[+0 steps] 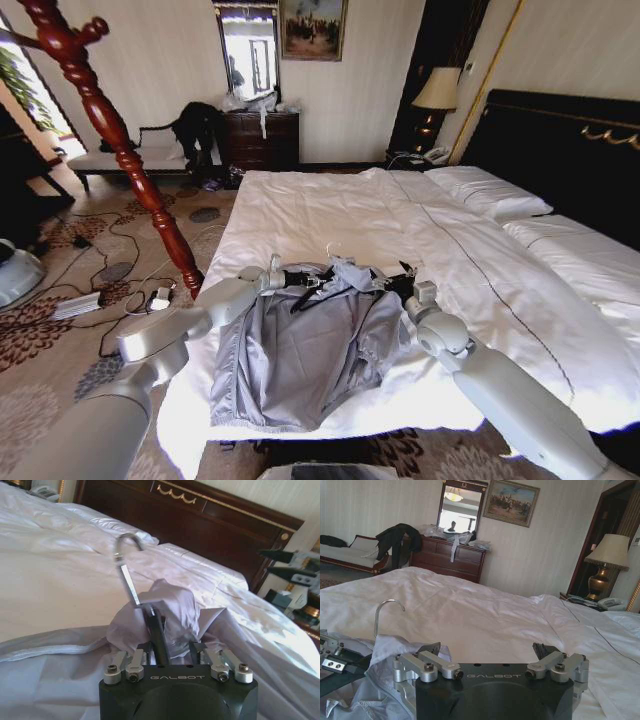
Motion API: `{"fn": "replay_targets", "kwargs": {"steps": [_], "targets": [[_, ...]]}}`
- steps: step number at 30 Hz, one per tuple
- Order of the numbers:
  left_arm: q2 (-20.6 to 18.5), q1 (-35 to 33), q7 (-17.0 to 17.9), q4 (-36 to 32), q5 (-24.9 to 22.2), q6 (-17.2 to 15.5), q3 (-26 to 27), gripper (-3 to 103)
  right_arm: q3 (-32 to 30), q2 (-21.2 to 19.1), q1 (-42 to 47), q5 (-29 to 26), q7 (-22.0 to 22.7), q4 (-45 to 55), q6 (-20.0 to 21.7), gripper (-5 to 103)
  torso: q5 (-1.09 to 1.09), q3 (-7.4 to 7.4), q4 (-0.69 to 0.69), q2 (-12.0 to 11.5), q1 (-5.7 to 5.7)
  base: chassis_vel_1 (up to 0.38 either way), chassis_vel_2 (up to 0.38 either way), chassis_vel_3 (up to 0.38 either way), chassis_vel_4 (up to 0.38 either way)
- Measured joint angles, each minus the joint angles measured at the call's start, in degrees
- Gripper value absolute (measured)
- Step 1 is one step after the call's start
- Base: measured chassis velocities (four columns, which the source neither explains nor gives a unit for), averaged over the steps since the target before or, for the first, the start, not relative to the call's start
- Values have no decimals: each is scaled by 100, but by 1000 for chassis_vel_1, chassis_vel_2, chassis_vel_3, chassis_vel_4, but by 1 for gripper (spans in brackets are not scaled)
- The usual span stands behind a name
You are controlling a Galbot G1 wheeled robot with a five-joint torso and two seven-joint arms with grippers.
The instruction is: Pick up the clothes from the bed and hang them on the clothes hanger.
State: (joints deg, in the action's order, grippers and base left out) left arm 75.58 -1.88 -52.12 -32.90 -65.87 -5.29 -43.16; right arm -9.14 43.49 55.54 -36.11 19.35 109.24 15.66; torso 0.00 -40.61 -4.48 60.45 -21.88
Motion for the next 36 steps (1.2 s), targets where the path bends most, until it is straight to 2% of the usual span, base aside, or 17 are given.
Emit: {"fn": "replay_targets", "kwargs": {"steps": [7, 10, 11, 12, 15, 16, 17, 20, 21, 22, 25, 27, 28, 30, 31, 33, 36], "targets": [[7, 4, 61, 127, 177, 46, 131, 68, -107, -23, 147, 17, -17, 72, 1, 100, -1, 0, 3, 1, 0, 0, 0, 0, 0], [-226, 32, 147, -100, 231, 65, 151, 78, -116, -20, 177, 22, -24, 89, 2, 100, -1, 0, 0, 0, 0, 0, 0, 0, 0], [-410, 30, 234, -322, 241, 75, 151, 89, -97, -13, 168, 22, -25, 102, 2, 100, -1, 0, 1, 0, 0, 0, 0, 0, 0], [-410, 30, 234, -322, 241, 75, 151, 89, -97, -13, 168, 22, -25, 102, 2, 100, -1, 0, 1, 0, 0, 0, 0, 0, 0], [-913, -73, 523, -1052, 172, 79, 164, 98, -87, 16, 146, 29, -28, 116, 2, 100, -1, 0, 3, 0, 0, 0, 0, 0, 0], [-1344, -198, 809, -1729, 97, 77, 166, 99, -147, 42, 155, 26, -50, 122, 2, 100, -2, 0, 5, 0, 0, 0, 0, 0, 0], [-1344, -198, 809, -1729, 97, 77, 166, 99, -147, 42, 155, 26, -50, 122, 2, 100, -2, 0, 5, 0, 0, 0, 0, 0, 0], [-2065, -459, 1317, -2833, -20, 73, 266, 100, -245, 57, 192, -28, -99, 123, -6, 100, -3, 0, -1, 1, 0, 0, 0, 0, 0], [-2564, -791, 1659, -3434, -14, 87, 614, 100, -266, 41, 229, -143, -99, 122, -8, 100, 0, 0, -2, 0, 0, 0, 0, 0, 0], [-2564, -791, 1659, -3434, -14, 87, 614, 100, -266, 41, 229, -143, -99, 122, -8, 100, 0, 0, -2, 0, 0, 0, 0, 0, 0], [-3244, -1706, 2202, -4425, 89, 170, 1671, 100, -198, -52, 228, -265, -92, 117, -8, 100, -5, 0, 4, 1, 0, 0, 0, 0, 0], [-3677, -2766, 2548, -5135, 231, 252, 2741, 100, -73, -53, 151, -309, -46, 48, -4, 100, -6, 1, 4, 1, 1, 0, 0, 0, 0], [-3677, -2766, 2548, -5135, 231, 252, 2741, 100, -73, -53, 151, -309, -46, 48, -4, 100, -6, 1, 4, 1, 1, 0, 0, 0, 0], [-4064, -4001, 2741, -5710, 390, 351, 3999, 100, 17, 57, 56, -483, 94, -57, 46, 100, -1, 1, 5, 1, 2, 0, 0, 0, 0], [-4064, -4001, 2741, -5710, 390, 351, 3999, 100, 17, 57, 56, -483, 94, -57, 46, 100, -1, 1, 5, 1, 2, 0, 0, 0, 0], [-4409, -5244, 2855, -6170, 528, 632, 4925, 100, -119, 111, 123, -583, 131, -209, 62, 100, 0, 1, 12, 1, 1, 0, 0, 0, 0], [-4457, -5741, 2869, -6285, 587, 741, 5081, 100, -449, 47, 401, -561, 190, -220, 22, 100, -6, 1, 3, 1, 2, 0, 0, 0, 0]]}}
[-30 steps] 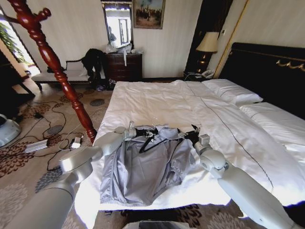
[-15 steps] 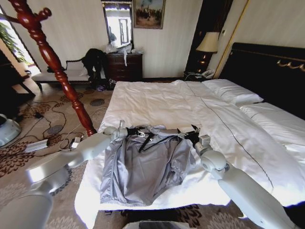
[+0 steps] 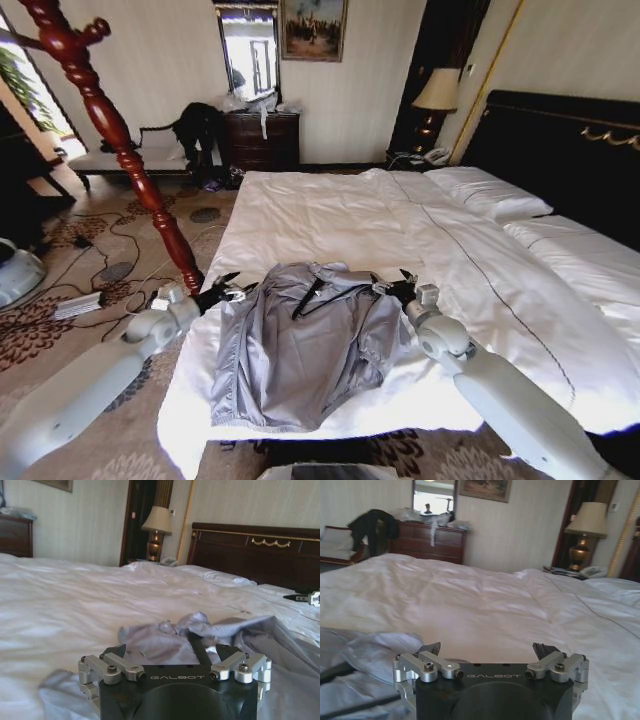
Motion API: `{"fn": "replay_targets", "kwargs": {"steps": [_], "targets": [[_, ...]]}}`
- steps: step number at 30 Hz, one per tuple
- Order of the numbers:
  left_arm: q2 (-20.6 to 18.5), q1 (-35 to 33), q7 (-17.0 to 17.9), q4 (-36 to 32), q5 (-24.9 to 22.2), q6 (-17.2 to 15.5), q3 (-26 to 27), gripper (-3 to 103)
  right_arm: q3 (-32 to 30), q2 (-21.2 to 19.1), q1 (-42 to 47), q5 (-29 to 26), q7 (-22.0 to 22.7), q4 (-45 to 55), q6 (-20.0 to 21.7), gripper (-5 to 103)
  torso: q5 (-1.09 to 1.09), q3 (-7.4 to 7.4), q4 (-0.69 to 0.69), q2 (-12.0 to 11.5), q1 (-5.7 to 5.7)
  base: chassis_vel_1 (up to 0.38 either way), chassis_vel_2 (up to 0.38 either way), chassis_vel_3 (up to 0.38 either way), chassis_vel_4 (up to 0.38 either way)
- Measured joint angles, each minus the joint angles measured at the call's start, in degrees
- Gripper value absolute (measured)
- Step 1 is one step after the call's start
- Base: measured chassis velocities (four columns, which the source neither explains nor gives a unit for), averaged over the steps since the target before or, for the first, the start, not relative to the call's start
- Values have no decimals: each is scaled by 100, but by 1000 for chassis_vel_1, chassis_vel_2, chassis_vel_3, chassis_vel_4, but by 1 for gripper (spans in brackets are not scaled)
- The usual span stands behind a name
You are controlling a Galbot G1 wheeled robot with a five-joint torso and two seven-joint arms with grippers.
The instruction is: Pick up the clothes from the bed and hang them on the clothes hanger.
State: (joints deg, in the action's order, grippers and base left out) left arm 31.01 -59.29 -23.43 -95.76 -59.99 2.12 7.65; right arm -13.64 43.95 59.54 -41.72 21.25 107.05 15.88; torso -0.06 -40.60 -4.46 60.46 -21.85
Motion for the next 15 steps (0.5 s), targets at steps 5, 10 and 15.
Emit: {"fn": "replay_targets", "kwargs": {"steps": [5, 10, 15], "targets": [[136, -477, 231, -310, 129, 243, 644, 100, -113, -70, 115, 19, 114, 28, -27, 100, 7, -1, -6, 0, -2, 0, 0, 0, 0], [387, -932, 515, -657, 273, 346, 1260, 100, -68, -280, -8, -178, 80, 29, -28, 100, 7, 0, 2, 0, -1, 0, 0, 0, 0], [783, -1395, 758, -883, 669, 448, 1764, 100, -108, -692, -90, -314, -238, 13, -43, 100, 7, -1, -2, 0, -2, 0, 0, 0, 0]]}}
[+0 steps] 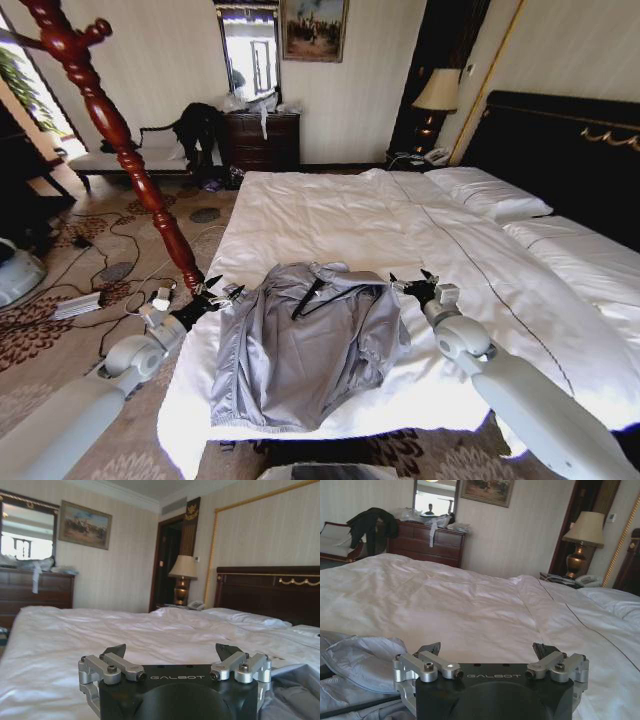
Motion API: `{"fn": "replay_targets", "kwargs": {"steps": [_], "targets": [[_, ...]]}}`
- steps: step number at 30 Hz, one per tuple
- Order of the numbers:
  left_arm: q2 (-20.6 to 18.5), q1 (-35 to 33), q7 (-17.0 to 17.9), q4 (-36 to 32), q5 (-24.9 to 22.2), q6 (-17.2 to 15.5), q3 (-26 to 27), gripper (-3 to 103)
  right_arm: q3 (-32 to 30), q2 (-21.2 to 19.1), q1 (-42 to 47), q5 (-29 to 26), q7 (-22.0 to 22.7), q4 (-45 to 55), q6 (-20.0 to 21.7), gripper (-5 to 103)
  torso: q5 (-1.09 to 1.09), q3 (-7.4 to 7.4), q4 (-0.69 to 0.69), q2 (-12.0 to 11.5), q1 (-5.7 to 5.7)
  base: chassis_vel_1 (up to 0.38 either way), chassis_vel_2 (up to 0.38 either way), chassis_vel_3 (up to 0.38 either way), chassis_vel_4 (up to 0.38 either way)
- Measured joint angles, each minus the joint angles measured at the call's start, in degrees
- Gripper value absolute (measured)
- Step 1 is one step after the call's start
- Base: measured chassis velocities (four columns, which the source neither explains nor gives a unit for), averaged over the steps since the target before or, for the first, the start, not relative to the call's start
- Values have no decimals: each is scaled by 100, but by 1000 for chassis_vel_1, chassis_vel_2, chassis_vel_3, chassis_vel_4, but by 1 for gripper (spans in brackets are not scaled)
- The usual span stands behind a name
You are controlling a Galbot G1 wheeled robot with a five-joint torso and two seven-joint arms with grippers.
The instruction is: Pick up the clothes from the bed and hang them on the clothes hanger.
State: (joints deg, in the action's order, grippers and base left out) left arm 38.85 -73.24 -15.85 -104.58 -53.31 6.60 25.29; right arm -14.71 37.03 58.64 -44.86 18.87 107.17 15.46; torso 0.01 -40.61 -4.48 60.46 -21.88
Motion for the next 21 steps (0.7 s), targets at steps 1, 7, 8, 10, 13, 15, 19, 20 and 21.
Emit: {"fn": "replay_targets", "kwargs": {"steps": [1, 7, 8, 10, 13, 15, 19, 20, 21], "targets": [[70, -58, 13, -5, 106, 21, 73, 100, -2, -56, -10, -2, -62, 0, 2, 100, -2, 0, 1, 0, 0, 0, 0, 0, 0], [449, -689, 175, -205, 575, 99, 542, 100, 300, -366, -313, -9, -563, -109, 110, 100, 1, 0, 1, 0, 0, 0, 0, 0, 0], [484, -788, 175, -209, 651, 128, 608, 100, 384, -391, -387, 24, -644, -156, 116, 100, 1, 0, 1, 0, 0, 0, 0, 0, 0], [528, -904, 173, -209, 713, 161, 700, 100, 522, -421, -511, 82, -738, -225, 118, 100, -1, 0, -1, 0, 0, 0, 0, 0, 0], [691, -1220, 144, -231, 719, 201, 1023, 100, 1238, -409, -1251, 442, -1036, -645, 10, 100, 0, 0, 3, 0, 0, 0, 0, 0, 0], [733, -1281, 136, -254, 719, 211, 1089, 100, 1405, -371, -1452, 538, -1108, -746, -36, 100, -1, 0, 3, 0, 0, 0, 0, 0, 0], [901, -1533, 84, -377, 729, 233, 1295, 100, 1956, -180, -2089, 689, -1313, -1066, -75, 100, -1, 0, -1, 0, 0, 0, 0, 0, 0], [959, -1610, 52, -400, 754, 250, 1352, 100, 2140, -104, -2272, 719, -1364, -1167, -81, 100, -2, 0, 0, 0, 0, 0, 0, 0, 0], [1059, -1728, 4, -423, 800, 278, 1425, 100, 2496, 58, -2600, 817, -1453, -1414, -113, 100, -1, 0, 2, 0, 0, 0, 0, 0, 0]]}}
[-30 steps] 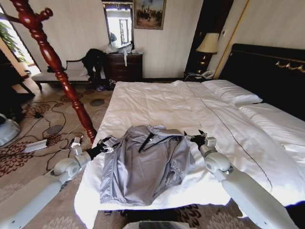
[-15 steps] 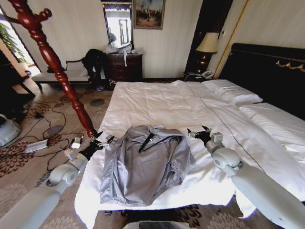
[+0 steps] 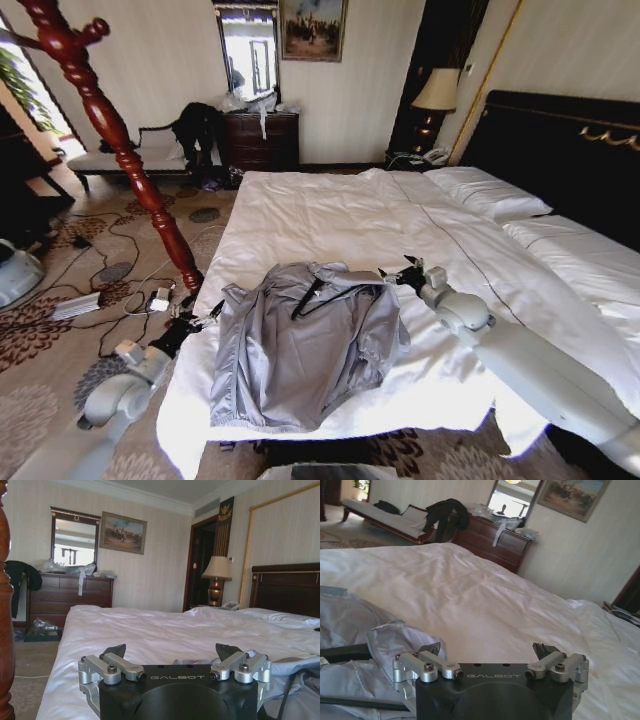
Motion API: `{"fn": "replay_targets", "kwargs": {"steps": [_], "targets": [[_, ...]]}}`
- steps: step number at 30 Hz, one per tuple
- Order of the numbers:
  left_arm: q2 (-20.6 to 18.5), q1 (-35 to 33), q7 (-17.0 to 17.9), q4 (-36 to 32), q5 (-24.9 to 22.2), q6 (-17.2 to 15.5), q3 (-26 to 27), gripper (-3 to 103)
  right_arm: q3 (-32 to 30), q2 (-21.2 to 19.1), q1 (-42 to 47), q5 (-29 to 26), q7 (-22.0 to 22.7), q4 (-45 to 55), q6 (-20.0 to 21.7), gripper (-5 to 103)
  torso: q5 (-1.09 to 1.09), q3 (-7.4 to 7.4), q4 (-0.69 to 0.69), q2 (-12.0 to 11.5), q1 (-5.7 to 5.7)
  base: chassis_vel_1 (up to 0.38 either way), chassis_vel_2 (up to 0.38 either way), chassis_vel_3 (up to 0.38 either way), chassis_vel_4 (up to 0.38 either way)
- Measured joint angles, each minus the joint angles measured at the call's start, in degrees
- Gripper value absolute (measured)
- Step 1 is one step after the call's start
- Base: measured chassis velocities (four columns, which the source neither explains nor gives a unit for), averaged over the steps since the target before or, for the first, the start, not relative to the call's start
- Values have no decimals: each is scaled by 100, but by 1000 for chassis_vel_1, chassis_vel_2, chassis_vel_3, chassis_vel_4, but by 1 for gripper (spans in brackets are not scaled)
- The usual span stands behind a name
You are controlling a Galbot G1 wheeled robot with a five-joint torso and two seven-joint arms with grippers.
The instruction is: Pick up the clothes from the bed and hang them on the clothes hanger.
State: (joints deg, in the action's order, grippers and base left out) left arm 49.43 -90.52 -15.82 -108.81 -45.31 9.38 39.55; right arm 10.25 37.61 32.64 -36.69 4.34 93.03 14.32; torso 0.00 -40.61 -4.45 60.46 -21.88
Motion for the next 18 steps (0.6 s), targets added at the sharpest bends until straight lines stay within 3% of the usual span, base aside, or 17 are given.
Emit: {"fn": "replay_targets", "kwargs": {"steps": [8, 11, 18], "targets": [[349, -413, -90, -214, 79, 60, 186, 100, 1272, 827, -1177, 571, -334, -1174, -287, 100, 1, -1, -2, 0, 0, 0, 0, 0, 0], [485, -582, -120, -331, 85, 77, 284, 100, 1879, 1163, -1875, 823, -545, -1887, -520, 100, -1, -1, 3, 0, -1, 0, 0, 0, 0], [638, -699, -220, -347, 94, 122, 341, 100, 2669, 1267, -2419, 922, -914, -2683, -788, 100, 0, -1, -4, -1, -1, 0, 0, 0, 0]]}}
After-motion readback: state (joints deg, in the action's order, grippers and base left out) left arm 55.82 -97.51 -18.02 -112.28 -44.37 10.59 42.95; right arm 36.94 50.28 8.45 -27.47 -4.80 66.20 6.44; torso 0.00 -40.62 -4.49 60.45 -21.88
